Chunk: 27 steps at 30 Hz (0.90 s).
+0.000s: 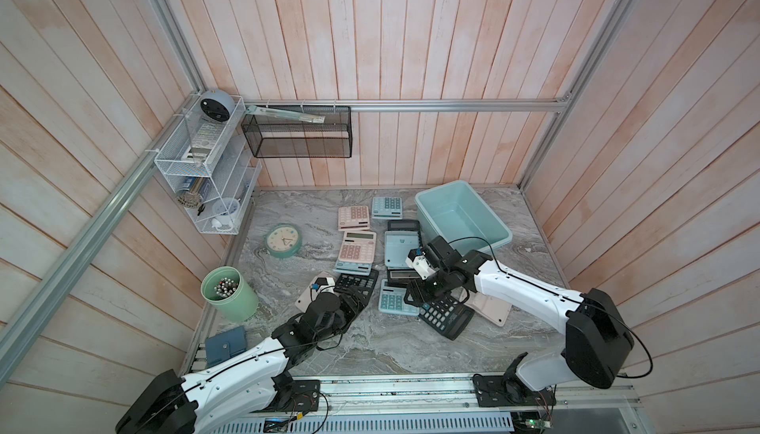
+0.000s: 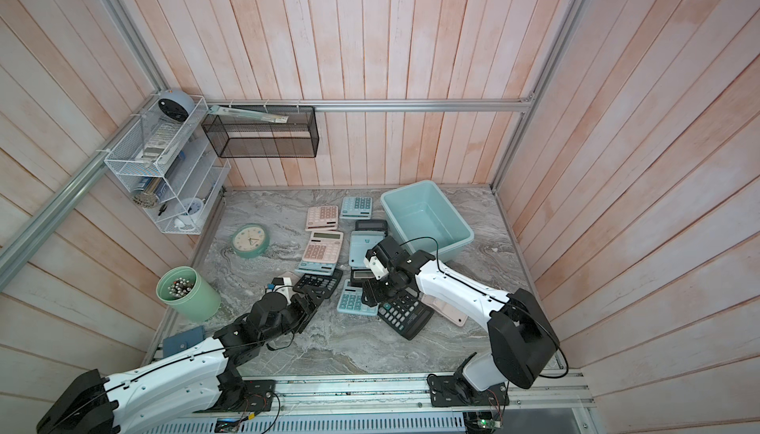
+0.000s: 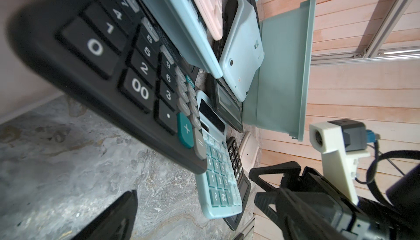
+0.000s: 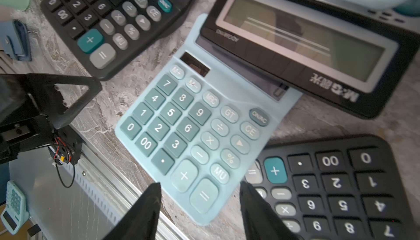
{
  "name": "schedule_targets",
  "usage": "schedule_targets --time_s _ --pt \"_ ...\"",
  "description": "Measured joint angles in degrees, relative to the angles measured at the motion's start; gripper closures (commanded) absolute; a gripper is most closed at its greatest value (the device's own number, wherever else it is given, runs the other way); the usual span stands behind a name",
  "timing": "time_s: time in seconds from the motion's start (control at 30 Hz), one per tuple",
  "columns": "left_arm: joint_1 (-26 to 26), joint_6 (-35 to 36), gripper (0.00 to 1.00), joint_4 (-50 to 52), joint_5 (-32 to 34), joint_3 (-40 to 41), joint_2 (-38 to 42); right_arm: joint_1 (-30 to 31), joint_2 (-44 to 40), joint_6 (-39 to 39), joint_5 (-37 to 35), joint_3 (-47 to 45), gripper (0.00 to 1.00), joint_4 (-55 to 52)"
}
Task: Put the calculator in the storage box
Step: Pick up the calculator at the center of the board.
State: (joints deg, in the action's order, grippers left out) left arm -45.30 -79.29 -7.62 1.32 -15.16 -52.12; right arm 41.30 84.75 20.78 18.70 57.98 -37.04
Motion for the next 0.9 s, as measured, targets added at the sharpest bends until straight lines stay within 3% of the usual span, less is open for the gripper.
schedule_targets --time_s 0.3,0.6,0.9 --pt "-2.5 -2.2 0.0 -2.5 0.6 1.1 -1.0 0.0 0.0 0.3 5.4 -4.6 0.38 2.4" --pt "-3.1 -3.1 0.0 -5.1 1.0 2.2 -3.7 4.4 5.3 4.2 13.1 -3.9 0.39 11.8" --pt "-3.1 -4.3 0.01 -6.1 1.9 3.1 -4.0 6.3 8.2 6.4 13.9 -2.0 0.4 16.6"
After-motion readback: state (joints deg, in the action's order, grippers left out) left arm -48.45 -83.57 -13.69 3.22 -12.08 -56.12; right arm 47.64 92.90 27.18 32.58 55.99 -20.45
